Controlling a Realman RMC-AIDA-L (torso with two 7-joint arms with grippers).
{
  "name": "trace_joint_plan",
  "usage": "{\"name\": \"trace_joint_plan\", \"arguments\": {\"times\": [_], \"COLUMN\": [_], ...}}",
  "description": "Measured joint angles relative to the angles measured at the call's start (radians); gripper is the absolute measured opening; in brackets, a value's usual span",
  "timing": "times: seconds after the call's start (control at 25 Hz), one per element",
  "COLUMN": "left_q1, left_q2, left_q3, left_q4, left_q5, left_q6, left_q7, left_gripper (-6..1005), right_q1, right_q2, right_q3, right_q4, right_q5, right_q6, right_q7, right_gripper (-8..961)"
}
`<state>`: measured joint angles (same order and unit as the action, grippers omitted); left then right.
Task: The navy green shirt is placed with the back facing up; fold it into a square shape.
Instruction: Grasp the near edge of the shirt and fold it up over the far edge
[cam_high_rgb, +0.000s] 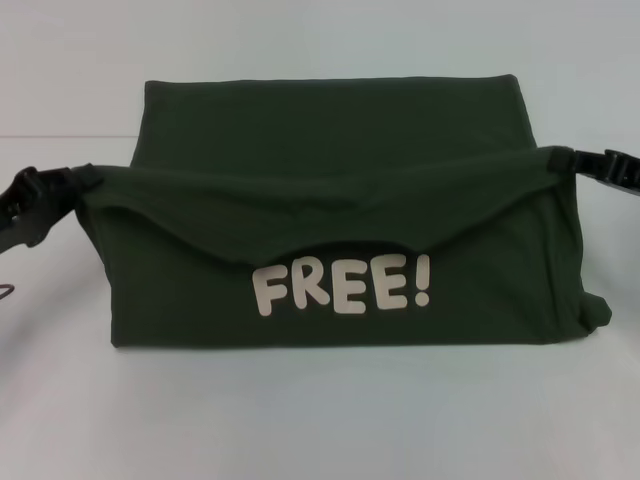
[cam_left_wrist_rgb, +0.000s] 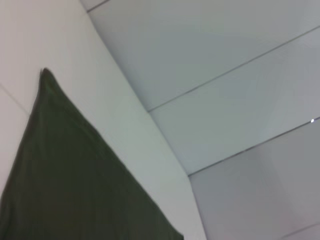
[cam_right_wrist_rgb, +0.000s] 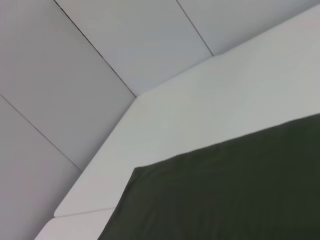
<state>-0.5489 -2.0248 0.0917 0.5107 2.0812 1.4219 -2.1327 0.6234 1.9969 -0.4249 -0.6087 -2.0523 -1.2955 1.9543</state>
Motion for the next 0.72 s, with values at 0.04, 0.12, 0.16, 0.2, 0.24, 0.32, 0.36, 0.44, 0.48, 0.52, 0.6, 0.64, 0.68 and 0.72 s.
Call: {"name": "trace_joint_plan", "arguments": {"times": [0.04,0.12,0.16,0.2,0.24,0.32,0.36,0.44,0.48,0.52,0.6,0.64,0.68,0.72], "left_q1": [0.000,0.001,0.000,0.000,-0.001,-0.002,-0.003,-0.003,-0.002,-0.002,0.001,0.002,0.003,0.003], "left_q2": [-0.002,-0.003,-0.003,-0.003,-0.004,-0.005,-0.007,-0.009,-0.010,-0.010,-0.011,-0.013,-0.015,-0.018], "left_q3": [0.001,-0.001,-0.001,0.001,0.002,0.006,0.011,0.016,0.018,0.018,0.019,0.019,0.019,0.019], "left_q4": [0.000,0.000,0.000,0.000,0.000,0.000,-0.001,-0.008,-0.020,-0.020,-0.026,-0.026,-0.027,-0.027], "left_q5": [-0.009,-0.028,-0.036,-0.045,-0.052,-0.059,-0.060,-0.060,-0.060,-0.060,-0.060,-0.061,-0.061,-0.061], "left_q6": [-0.003,-0.009,-0.010,-0.011,-0.013,-0.017,-0.021,-0.031,-0.039,-0.039,-0.048,-0.051,-0.055,-0.060], "left_q7": [0.004,0.010,0.013,0.017,0.020,0.025,0.027,0.033,0.043,0.043,0.051,0.054,0.058,0.064], "left_gripper": [40,40,40,40,40,41,41,41,41,41,41,41,41,41], "right_q1": [0.001,0.003,0.004,0.004,0.005,0.006,0.007,0.007,0.006,0.004,0.000,-0.002,-0.004,-0.005], "right_q2": [0.001,0.004,0.004,0.005,0.007,0.010,0.011,0.012,0.012,0.012,0.012,0.012,0.012,0.013], "right_q3": [0.000,0.000,0.000,0.000,0.000,-0.001,-0.002,-0.006,-0.009,-0.012,-0.015,-0.015,-0.015,-0.015], "right_q4": [0.000,0.001,0.001,0.001,0.001,0.005,0.011,0.027,0.034,0.041,0.049,0.052,0.054,0.056], "right_q5": [0.006,0.019,0.024,0.028,0.031,0.033,0.032,0.031,0.031,0.030,0.030,0.029,0.029,0.029], "right_q6": [0.005,0.013,0.016,0.020,0.025,0.038,0.047,0.063,0.071,0.079,0.092,0.097,0.103,0.108], "right_q7": [-0.004,-0.011,-0.013,-0.014,-0.017,-0.022,-0.023,-0.027,-0.030,-0.034,-0.039,-0.039,-0.040,-0.041], "right_gripper": [60,60,60,60,60,60,60,60,60,60,61,61,61,61]}}
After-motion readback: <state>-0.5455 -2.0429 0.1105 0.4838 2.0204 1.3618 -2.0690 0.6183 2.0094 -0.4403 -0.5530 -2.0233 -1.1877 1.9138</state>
